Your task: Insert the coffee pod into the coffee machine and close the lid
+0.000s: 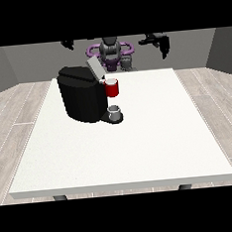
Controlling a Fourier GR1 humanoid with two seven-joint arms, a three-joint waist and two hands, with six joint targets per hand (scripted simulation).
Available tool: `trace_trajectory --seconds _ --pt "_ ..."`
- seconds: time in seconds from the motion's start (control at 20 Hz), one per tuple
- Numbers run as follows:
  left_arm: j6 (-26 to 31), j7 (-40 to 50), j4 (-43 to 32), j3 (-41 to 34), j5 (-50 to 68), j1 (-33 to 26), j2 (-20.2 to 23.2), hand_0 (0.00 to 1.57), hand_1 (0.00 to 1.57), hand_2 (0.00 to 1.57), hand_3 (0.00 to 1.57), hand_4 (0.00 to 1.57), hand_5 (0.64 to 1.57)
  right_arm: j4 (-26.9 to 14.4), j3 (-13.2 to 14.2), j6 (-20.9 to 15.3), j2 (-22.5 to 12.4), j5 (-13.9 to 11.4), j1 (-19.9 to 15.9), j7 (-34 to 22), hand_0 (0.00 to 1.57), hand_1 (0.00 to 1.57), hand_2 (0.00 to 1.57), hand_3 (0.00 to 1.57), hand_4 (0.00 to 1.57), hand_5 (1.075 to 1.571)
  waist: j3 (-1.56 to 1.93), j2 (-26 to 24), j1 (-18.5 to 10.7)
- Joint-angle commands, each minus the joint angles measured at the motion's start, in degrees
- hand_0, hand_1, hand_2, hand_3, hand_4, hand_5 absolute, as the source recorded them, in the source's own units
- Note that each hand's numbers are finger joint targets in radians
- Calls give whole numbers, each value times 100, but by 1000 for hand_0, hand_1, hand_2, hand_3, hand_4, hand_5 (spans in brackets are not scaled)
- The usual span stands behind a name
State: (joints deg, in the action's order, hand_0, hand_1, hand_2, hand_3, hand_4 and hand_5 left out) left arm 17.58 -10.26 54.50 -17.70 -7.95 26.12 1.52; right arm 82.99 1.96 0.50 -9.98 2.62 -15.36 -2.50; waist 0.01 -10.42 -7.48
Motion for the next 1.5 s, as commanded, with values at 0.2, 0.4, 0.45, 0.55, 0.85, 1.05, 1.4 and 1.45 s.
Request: trace_trajectory --seconds 0.2,0.4,0.45,0.55,0.85,1.05,1.4,1.45 --pt "-59 272 1184 240 373 -842 -133 0 0 0 0 0 1571 -356 179 251 -37 126 -379 -63 0 0 0 0 0 1571 0 324 -146" --pt "117 648 1684 393 695 -791 -25 0 0 0 0 0 1571 -963 441 315 -77 189 -712 393 0 0 0 0 0 1571 1 698 -185" --pt "-234 30 1544 807 398 -1093 -147 0 0 0 0 0 1571 -1050 551 345 -251 227 -980 188 0 0 0 0 0 1571 0 861 -268" --pt "-296 580 1622 421 500 -516 72 0 0 0 0 0 1571 -1071 215 145 132 -1 -1001 361 0 0 0 0 0 1571 0 1063 -66" --pt "-337 598 2167 592 651 -1173 178 0 0 0 0 0 1571 -1512 300 303 85 3 -1218 417 0 0 0 0 0 1571 -1 1061 92" --pt "-416 844 2500 685 814 -1294 105 0 0 0 0 0 1571 -1775 229 318 119 -159 -1181 643 0 0 0 0 0 1571 0 1007 84" --pt "-564 657 2417 692 835 -1237 251 0 0 0 0 0 1571 -2041 179 335 149 -313 -1760 658 0 0 0 0 0 1571 -1 1301 147" --pt "-601 675 2428 702 796 -986 285 0 0 0 0 0 1571 -2085 205 175 186 -331 -2114 375 0 0 0 0 0 1571 -1 1389 81"
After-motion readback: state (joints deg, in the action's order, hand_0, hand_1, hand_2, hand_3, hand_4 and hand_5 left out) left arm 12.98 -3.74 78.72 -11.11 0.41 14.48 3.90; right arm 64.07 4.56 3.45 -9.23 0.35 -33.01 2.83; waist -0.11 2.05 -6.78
